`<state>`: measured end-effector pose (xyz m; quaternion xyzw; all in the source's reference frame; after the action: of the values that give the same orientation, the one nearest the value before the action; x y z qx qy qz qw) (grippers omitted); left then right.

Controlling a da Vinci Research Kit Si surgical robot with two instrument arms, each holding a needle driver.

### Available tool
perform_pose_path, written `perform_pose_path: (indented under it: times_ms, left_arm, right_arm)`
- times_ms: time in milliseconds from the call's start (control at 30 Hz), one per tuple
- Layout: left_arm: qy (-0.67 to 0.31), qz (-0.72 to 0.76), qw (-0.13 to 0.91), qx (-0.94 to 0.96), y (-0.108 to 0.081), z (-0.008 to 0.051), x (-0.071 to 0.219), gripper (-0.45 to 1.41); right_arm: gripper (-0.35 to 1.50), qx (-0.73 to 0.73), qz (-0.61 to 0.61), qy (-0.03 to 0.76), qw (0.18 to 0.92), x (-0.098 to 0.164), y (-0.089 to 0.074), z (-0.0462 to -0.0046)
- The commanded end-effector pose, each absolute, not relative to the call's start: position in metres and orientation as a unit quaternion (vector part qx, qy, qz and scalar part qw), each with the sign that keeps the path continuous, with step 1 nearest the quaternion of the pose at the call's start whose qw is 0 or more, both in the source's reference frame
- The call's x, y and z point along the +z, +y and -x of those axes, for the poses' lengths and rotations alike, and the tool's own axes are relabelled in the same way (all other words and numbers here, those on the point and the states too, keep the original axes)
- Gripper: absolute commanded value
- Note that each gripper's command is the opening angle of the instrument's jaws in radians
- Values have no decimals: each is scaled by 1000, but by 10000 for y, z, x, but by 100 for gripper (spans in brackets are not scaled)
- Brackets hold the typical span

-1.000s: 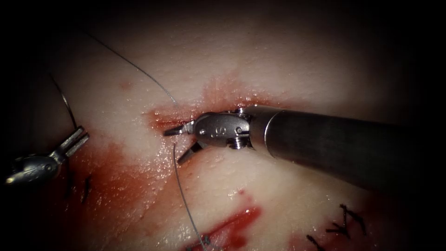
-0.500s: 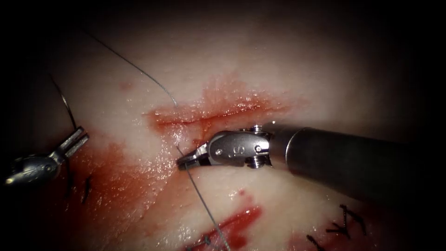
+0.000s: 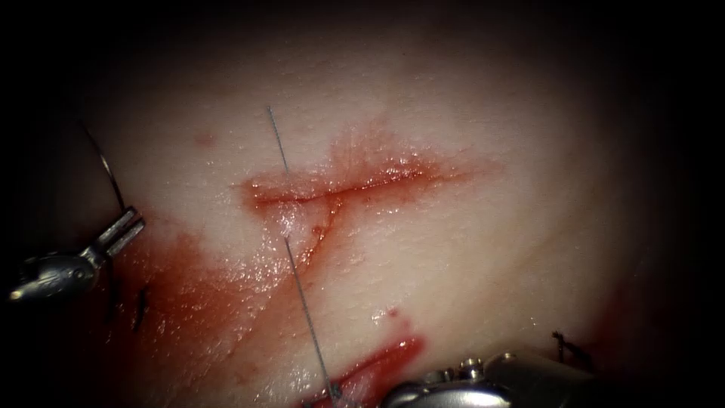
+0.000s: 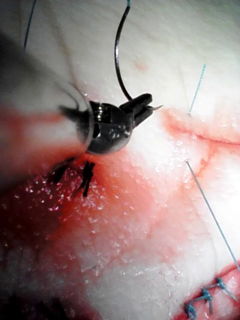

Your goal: Wound Closure

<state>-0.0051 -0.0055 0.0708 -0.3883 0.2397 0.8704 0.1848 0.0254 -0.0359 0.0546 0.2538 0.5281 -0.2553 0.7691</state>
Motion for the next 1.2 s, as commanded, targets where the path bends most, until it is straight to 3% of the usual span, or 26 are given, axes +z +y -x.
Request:
perform_pose_path:
  times_ms: [33,67,100,133,167,200,267,533,600,633,733,833,967,1033,1100,1200]
  left_arm:
    - [241,389,185,870,-50,56,713,-45]
    - [241,389,185,870,-50,56,713,-45]
    - [241,390,184,870,-50,56,713,-45]
    - [240,390,184,869,-50,57,713,-45]
    - [241,390,184,869,-51,57,713,-45]
    - [240,391,184,869,-51,58,712,-45]
    - [240,390,183,870,-52,58,712,-45]
    - [239,392,182,869,-53,59,712,-45]
    - [239,392,182,869,-53,59,712,-45]
    - [240,392,182,869,-53,59,713,-45]
    - [240,392,182,869,-53,59,713,-45]
    - [240,392,182,869,-53,59,713,-45]
    - [240,391,181,870,-54,59,713,-45]
    - [239,392,180,870,-54,59,714,-45]
    - [239,392,180,870,-54,59,714,-45]
    - [239,392,180,870,-54,59,714,-45]
  right_arm:
    - [-33,-241,-240,535,773,541,-351,-269]
    - [-33,-241,-240,535,773,541,-351,-269]
    - [5,-231,-230,539,777,542,-345,-270]
    - [81,-200,-210,541,789,548,-331,-271]
    - [121,-160,-199,541,801,554,-318,-272]
    - [136,-132,-179,543,810,561,-302,-272]
    - [148,-100,-154,536,824,566,-288,-272]
    - [138,-90,-9,427,900,574,-179,-249]
    - [136,-89,5,413,906,575,-166,-250]
    - [145,-92,41,381,919,581,-143,-255]
    - [140,-81,50,361,928,590,-124,-263]
    - [130,-12,11,376,927,604,-111,-273]
    - [135,163,-50,408,897,629,-96,-285]
    - [130,181,-71,420,886,633,-94,-286]
    - [100,241,-130,433,859,644,-89,-288]
    - [101,335,-158,458,808,660,-83,-290]
